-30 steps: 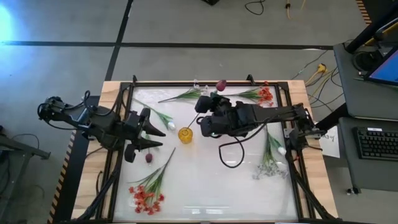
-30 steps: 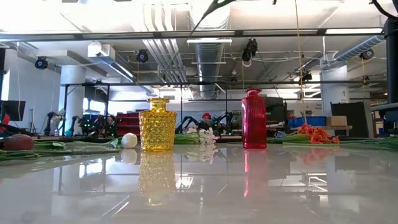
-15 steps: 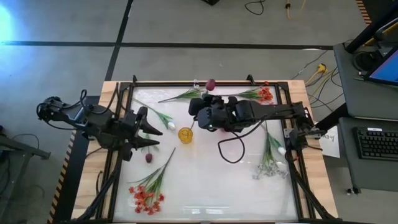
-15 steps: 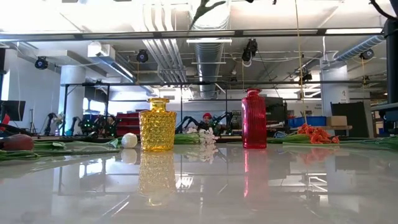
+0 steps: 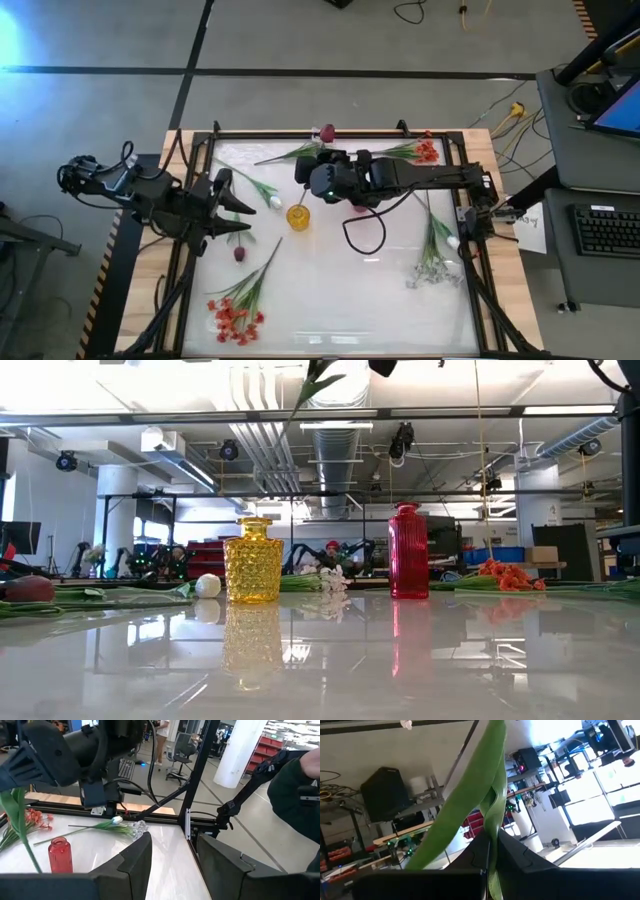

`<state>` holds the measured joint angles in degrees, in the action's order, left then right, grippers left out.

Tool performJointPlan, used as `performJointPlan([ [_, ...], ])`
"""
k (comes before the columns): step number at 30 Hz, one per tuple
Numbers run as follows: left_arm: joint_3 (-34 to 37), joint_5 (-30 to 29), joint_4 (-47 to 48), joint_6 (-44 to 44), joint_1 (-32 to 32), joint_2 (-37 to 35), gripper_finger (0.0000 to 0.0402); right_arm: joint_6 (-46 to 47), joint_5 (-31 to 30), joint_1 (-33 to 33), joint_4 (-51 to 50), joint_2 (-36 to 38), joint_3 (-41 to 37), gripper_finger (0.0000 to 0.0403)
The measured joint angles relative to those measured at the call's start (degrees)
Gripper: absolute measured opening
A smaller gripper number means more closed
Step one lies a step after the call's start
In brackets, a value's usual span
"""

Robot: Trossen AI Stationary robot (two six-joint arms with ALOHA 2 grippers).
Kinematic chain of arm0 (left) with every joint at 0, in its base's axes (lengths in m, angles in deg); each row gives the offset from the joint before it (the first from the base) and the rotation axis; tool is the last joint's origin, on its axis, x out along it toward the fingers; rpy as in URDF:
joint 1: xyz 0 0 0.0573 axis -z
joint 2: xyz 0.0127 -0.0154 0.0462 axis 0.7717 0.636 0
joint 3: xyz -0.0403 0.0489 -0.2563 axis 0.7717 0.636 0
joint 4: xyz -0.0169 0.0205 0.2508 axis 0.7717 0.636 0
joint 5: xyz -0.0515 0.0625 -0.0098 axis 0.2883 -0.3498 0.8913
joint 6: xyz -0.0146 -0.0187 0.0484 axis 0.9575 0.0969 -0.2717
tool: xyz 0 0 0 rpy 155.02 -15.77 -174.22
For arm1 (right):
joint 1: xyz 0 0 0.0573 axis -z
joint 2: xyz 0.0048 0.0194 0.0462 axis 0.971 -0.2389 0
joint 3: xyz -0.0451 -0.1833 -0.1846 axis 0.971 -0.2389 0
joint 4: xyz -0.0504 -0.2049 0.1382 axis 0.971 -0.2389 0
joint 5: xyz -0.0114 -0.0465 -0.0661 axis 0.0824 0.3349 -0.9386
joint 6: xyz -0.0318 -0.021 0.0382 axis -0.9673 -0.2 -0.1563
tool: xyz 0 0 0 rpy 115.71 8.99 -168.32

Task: Sort flowers into vase by color
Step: Put the right red tulip into the yellow flower vase

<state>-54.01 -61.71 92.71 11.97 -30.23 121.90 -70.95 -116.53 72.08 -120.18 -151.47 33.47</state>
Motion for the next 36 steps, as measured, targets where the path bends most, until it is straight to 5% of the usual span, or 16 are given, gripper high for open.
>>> performJointPlan([
  [36, 0.0, 0.0, 1.5, -0.8, 0.0, 0.0, 0.0148, -3.8, 5.1, 2.9, 2.4, 0.0, -0.5, 0.0012],
])
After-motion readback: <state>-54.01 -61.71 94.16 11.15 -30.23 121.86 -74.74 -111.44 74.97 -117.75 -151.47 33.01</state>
